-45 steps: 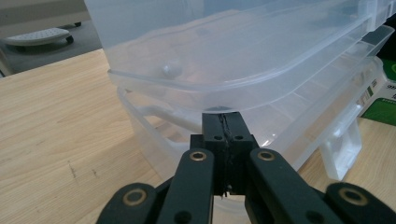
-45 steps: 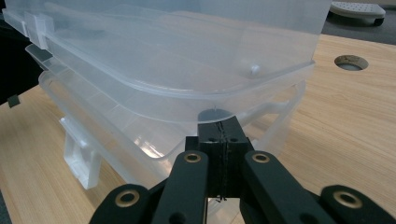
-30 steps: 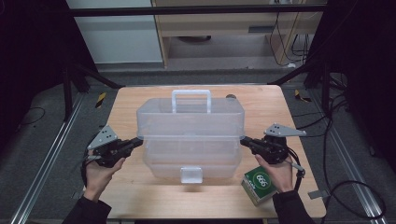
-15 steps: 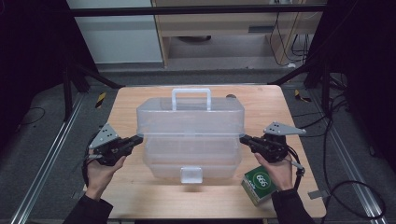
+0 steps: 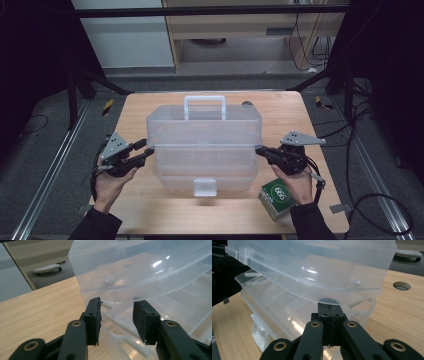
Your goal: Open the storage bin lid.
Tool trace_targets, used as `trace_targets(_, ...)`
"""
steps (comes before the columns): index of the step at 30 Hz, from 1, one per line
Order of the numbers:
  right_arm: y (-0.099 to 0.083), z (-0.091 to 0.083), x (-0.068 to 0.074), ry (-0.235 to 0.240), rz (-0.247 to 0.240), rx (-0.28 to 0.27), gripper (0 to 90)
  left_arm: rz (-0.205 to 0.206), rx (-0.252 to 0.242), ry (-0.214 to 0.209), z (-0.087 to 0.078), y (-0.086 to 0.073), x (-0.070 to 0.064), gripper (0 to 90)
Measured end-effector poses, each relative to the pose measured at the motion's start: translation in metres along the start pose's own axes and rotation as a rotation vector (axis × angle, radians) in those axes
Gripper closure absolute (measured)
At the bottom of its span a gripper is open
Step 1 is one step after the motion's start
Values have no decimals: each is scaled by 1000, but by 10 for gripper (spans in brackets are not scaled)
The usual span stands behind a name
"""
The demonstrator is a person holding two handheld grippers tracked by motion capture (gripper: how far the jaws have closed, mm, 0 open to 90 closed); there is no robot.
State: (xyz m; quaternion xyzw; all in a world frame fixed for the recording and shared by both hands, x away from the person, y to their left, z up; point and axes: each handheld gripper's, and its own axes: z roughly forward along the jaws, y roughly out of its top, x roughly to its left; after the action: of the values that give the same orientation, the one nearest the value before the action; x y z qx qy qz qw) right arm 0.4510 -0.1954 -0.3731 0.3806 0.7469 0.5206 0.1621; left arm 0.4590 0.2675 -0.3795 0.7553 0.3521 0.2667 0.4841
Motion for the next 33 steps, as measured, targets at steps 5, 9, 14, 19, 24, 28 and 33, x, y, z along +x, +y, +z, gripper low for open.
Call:
trace_targets(5, 0, 0, 0, 2, 0, 3, 899, 16, -22, 4, 5, 4, -1, 547)
trace_targets(9, 0, 0, 0, 2, 0, 4, 899, 24, -28, 12, 8, 5, 0, 551)
trace_targets(14, 1, 0, 1, 1, -2, 5, 898, 27, -36, 17, 9, 6, 0, 588)
trace_targets(19, 1, 1, 1, 2, -2, 5, 895, 29, -36, 33, 9, 7, -1, 605)
trace_targets(24, -1, 2, 0, -11, -5, 19, 868, 20, -32, 37, 8, 8, -1, 614)
trace_targets(28, -4, 3, -6, -39, 7, 50, 833, 11, -30, 36, 8, 8, 0, 613)
trace_targets(33, -11, 8, -12, -75, 29, 121, 770, 0, -32, 36, 8, 7, -1, 613)
